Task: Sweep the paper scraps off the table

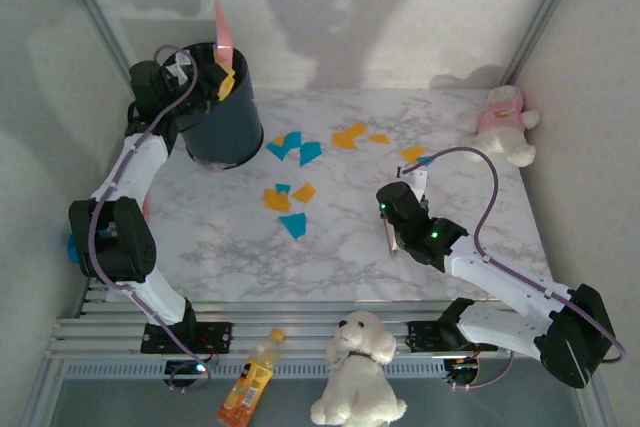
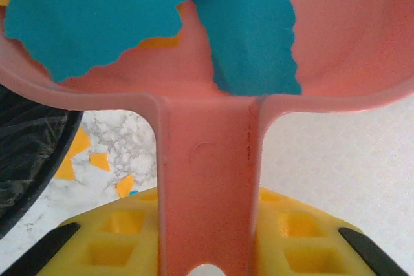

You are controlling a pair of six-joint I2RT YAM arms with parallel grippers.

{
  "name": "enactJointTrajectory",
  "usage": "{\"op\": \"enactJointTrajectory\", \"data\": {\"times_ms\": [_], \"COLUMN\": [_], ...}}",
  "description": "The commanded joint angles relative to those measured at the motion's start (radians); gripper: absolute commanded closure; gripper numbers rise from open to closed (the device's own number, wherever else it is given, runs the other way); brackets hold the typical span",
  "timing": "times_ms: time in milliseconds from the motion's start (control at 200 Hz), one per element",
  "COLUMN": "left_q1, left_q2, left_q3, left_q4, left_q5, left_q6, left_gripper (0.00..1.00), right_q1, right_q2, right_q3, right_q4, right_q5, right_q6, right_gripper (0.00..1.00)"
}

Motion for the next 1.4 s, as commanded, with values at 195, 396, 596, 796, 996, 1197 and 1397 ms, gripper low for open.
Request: {"op": "enactJointTrajectory", "data": {"times_ms": [195,396,596,796,996,1197,1397], "left_q1": [0.013,0.012,0.011,0.01,0.007,-0.001,-0.001], "left_q2": [-0.051,-0.071,-0.072,-0.056,-0.05,-0.048,-0.071], "left_q3": [-0.104,-0.157,-0.209,-0.247,-0.284,-0.29,-0.279], "left_q4": [0.293,0.422,0.576,0.726,0.824,0.862,0.783], "left_q5": [-0.04,-0.07,-0.089,-0.101,-0.127,-0.131,-0.135], "left_q6": [-0.233,-0.362,-0.508,-0.649,-0.74,-0.773,-0.706], "left_gripper": [1.0,1.0,1.0,1.0,1.0,1.0,1.0], "right_q1": [-0.006,-0.006,-0.006,-0.007,-0.006,-0.006,-0.006], "right_q2": [0.002,0.001,0.003,0.007,0.013,0.011,0.001], "right_q3": [0.034,0.035,0.039,0.042,0.045,0.046,0.042], "right_q4": [-0.002,-0.005,-0.01,-0.006,-0.006,-0.008,-0.012], "right_q5": [0.005,0.004,0.005,0.004,0.002,-0.001,0.0], "right_q6": [0.009,0.009,0.009,0.006,0.005,0.006,0.008], "right_gripper": [1.0,1.0,1.0,1.0,1.0,1.0,1.0]}}
